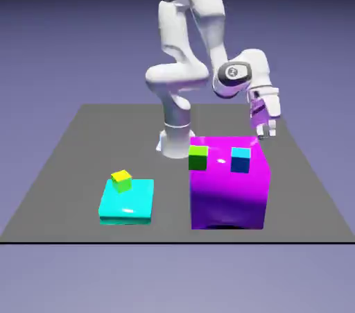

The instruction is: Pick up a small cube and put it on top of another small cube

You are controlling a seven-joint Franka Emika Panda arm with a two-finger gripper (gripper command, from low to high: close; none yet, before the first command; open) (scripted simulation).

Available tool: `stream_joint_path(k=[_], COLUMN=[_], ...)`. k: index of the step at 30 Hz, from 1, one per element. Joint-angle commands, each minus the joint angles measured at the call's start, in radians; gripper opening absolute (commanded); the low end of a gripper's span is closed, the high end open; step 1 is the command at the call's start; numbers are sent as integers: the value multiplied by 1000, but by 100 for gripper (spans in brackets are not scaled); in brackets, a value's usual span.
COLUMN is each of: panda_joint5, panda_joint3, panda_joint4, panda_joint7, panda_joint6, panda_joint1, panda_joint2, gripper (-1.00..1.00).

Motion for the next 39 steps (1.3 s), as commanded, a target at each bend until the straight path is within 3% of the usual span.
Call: stream_joint_path(k=[1,14,39], panda_joint5=[-44,-609,-1629], panda_joint3=[15,202,282], panda_joint4=[-2,-27,-179], panda_joint7=[0,7,66], panda_joint6=[-4,-54,-204], panda_joint1=[6,85,-300], panda_joint2=[9,119,195], gripper=[0,0,0])
